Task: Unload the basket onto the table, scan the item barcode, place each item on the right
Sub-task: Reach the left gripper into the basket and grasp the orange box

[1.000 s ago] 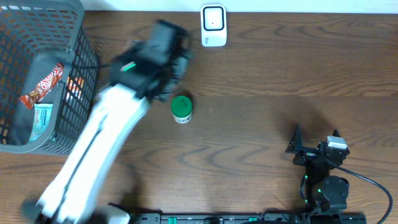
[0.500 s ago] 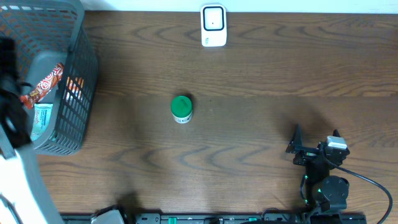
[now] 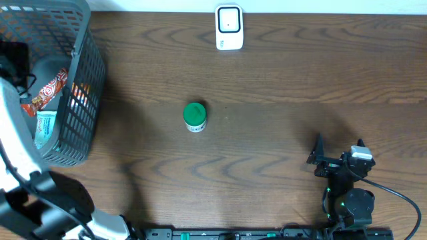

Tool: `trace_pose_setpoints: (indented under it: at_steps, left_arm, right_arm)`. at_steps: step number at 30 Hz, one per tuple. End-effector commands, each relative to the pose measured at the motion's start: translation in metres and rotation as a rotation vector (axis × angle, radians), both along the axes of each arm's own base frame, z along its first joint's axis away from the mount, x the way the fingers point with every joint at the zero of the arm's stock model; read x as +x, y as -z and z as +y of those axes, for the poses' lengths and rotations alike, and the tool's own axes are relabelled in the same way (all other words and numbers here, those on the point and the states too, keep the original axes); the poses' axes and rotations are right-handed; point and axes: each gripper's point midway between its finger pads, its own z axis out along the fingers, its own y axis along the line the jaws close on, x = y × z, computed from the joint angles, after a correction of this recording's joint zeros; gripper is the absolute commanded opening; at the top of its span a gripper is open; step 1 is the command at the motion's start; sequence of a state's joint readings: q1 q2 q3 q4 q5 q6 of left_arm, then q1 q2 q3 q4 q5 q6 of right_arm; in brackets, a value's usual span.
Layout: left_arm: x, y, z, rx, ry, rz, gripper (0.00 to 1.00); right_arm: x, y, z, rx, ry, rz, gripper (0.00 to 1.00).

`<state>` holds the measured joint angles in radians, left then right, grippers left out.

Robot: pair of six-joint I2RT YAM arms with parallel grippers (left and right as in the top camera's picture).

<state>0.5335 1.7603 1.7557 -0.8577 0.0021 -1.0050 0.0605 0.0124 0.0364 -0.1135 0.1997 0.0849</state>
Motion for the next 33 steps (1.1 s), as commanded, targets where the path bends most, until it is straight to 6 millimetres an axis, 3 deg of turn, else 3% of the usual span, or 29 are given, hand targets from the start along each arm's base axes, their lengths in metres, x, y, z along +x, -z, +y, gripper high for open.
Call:
trace_pose_setpoints:
  at_steps: [1,6,14,33]
  left_arm:
    - [0.009,0.03,0.001,-0.055,-0.025,0.038,0.91]
    - [0.02,0.082,-0.003,-0.119,-0.005,0.137,0.91]
    - [0.033,0.14,-0.027,-0.189,0.015,0.243,0.91]
    - [0.05,0.218,-0.056,-0.372,0.01,0.292,0.91]
  right_arm:
    - [0.0,0.001,0.0,-0.015,0.003,0.0,0.99]
    - [0.0,0.001,0.0,-0.015,0.003,0.0,0.99]
    - [0.0,0.001,-0.001,-0.015,0.004,0.0,0.99]
    - [0.0,0.001,0.0,-0.015,0.003,0.0,0.99]
